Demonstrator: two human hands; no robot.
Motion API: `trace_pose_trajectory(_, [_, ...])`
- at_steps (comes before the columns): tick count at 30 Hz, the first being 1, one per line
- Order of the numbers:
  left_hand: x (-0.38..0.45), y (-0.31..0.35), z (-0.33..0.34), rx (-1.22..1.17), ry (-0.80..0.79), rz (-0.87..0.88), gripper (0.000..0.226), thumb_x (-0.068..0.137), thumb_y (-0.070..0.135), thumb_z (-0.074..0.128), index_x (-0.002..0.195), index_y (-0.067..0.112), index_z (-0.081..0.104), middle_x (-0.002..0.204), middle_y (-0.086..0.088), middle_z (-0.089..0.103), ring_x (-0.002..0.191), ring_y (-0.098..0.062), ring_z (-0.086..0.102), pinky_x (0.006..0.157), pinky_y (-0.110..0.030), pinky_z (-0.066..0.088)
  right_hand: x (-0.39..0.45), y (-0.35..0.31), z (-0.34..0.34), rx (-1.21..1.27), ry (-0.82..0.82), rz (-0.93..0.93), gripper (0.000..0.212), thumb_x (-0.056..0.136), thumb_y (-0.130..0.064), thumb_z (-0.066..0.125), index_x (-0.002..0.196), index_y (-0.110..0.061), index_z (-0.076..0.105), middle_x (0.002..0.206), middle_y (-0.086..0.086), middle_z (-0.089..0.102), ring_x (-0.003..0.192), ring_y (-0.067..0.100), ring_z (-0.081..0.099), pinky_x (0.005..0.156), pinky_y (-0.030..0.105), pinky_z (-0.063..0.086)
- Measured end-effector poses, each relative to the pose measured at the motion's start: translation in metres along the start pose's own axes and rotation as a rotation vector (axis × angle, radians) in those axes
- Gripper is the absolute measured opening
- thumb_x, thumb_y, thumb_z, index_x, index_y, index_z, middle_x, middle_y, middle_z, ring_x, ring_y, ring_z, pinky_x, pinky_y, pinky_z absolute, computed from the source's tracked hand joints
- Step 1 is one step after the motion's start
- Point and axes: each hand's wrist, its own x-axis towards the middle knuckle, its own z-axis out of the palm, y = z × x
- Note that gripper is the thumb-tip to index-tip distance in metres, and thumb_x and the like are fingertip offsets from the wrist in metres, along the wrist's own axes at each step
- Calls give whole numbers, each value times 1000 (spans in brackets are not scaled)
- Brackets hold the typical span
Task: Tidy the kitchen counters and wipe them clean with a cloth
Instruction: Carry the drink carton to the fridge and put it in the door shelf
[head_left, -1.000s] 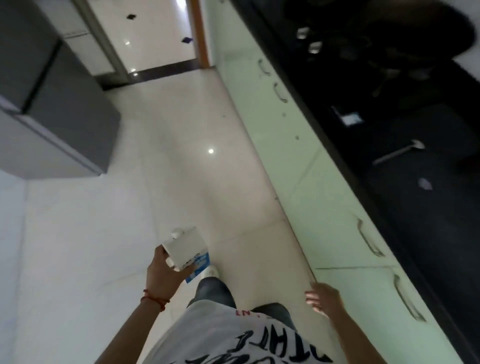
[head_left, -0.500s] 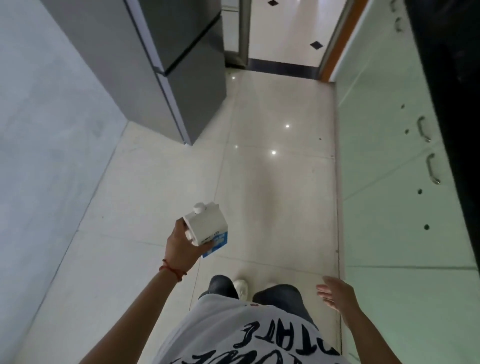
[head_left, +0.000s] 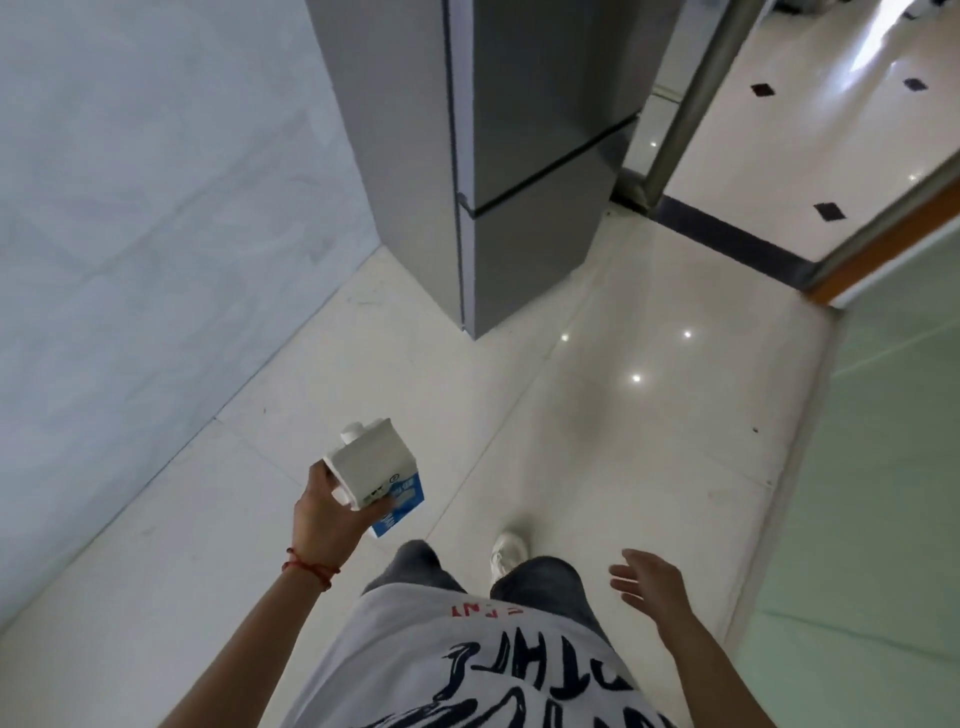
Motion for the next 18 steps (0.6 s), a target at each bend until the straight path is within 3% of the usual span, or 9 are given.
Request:
trace_pose_trajectory(7, [58, 32, -7, -72, 144, -122, 69, 65, 9, 80, 122, 2, 42, 127, -17, 55, 119, -32, 50, 86, -43, 49, 49, -149, 59, -192, -133, -175, 15, 92, -15, 50, 101, -6, 58, 83, 11, 66, 70, 20, 61, 64, 28, 46])
trace_pose_trajectory(12, [144, 63, -7, -71, 131, -122, 70, 65, 8, 80, 123, 1, 41, 129, -19, 54, 119, -34, 50, 89, -45, 49, 81, -229, 119, -188, -169, -239, 19, 92, -17, 51, 104, -6, 61, 82, 7, 67, 73, 21, 63, 67, 28, 48])
trace_pose_trajectory(18, [259, 134, -19, -46, 41, 1, 68, 65, 8, 80, 121, 2, 42, 124, -15, 57, 96, -15, 50, 72, -24, 47, 89, -322, 192, -121, -140, -291, 24, 92, -17, 51, 110, -3, 60, 86, 9, 68, 78, 22, 64, 73, 29, 50])
